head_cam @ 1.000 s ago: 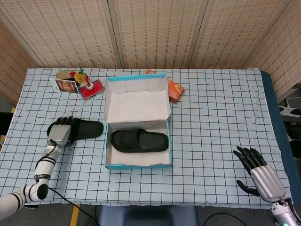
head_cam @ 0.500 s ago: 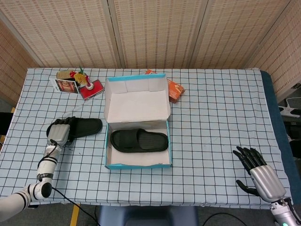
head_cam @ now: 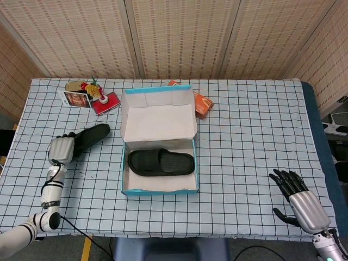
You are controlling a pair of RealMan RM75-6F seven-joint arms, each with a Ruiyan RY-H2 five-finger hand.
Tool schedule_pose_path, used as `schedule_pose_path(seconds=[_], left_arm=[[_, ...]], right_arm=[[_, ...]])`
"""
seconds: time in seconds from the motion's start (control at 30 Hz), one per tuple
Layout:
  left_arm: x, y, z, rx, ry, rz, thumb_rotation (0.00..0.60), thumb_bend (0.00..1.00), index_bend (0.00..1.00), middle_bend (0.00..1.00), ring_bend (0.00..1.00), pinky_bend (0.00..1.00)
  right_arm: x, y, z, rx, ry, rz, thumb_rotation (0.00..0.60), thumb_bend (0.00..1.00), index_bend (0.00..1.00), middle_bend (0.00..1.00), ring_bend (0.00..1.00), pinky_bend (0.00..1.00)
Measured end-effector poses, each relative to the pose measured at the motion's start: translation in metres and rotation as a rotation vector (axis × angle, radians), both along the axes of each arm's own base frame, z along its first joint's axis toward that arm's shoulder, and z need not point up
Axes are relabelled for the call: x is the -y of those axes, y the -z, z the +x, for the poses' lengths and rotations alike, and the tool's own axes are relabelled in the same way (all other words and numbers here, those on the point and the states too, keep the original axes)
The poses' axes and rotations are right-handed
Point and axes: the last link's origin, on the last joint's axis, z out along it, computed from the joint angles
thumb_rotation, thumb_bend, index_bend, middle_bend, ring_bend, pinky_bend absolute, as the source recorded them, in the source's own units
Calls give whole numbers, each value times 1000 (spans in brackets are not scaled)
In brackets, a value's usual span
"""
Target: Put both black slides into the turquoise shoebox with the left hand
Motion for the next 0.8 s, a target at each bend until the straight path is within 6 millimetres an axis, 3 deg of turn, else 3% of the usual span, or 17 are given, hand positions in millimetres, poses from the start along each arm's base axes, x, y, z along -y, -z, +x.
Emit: schedule_pose_path(seconds=[0.5, 0.8], left_arm=[[1, -34, 21, 67, 112, 112, 600, 615, 619, 692, 740, 531], [20, -45, 70, 199, 239, 69, 600, 618, 619, 691, 740, 534]], right_arm=[[0, 2, 0, -7, 1, 6, 600, 181, 0, 0, 0, 0], [1, 6, 1, -17, 0, 14, 600, 181, 0, 0, 0, 0]])
